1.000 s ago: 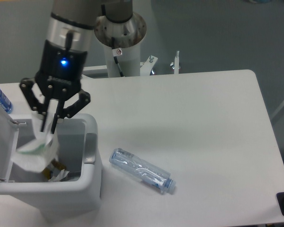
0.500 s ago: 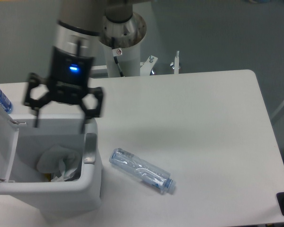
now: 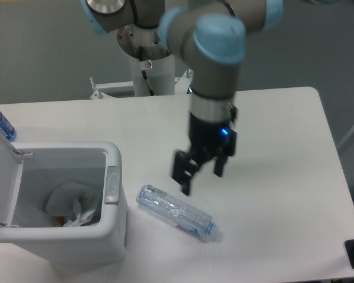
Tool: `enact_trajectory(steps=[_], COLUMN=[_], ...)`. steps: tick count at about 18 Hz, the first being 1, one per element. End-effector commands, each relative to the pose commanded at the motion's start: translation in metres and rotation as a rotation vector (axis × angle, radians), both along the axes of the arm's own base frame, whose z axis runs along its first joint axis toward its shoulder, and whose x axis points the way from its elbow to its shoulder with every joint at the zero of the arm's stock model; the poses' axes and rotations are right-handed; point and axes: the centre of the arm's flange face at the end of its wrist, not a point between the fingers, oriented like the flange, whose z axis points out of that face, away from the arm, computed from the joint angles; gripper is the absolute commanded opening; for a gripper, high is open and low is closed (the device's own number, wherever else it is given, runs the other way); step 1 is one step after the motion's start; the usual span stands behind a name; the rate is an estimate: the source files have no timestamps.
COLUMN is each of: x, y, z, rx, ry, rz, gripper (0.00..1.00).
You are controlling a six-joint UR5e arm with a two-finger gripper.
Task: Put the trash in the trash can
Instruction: 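Move the gripper down to the cap end of the water bottle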
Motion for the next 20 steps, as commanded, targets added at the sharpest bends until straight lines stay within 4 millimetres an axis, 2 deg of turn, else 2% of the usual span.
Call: enact_trajectory(steps=[4,6,9,10,12,15,17,20], x=[-0.016,-0.018,-0.040,-0.046,-0.040,-0.042,-0.032,-0.031], y=[0.006,0.012,0.029,0.037,0.052,0.059,0.068,0.070], z=[-0.056,-0.073,-0.099,-0.106,-0.115,-0.133,-0.136,-0.147], rx=[-0.100,-0.112,-0.119,-0.118,-0.122,-0.134,-0.143,-0.168], ry=[-0.027,-0.047,-0.063,-0.064,-0.071,-0.080,-0.074,-0.072], rz=[0.014,0.033,0.081,0.092,0.086,0.080,0.063,0.063], gripper=[1.00,1.00,1.00,1.00,1.00,1.00,1.00,1.00])
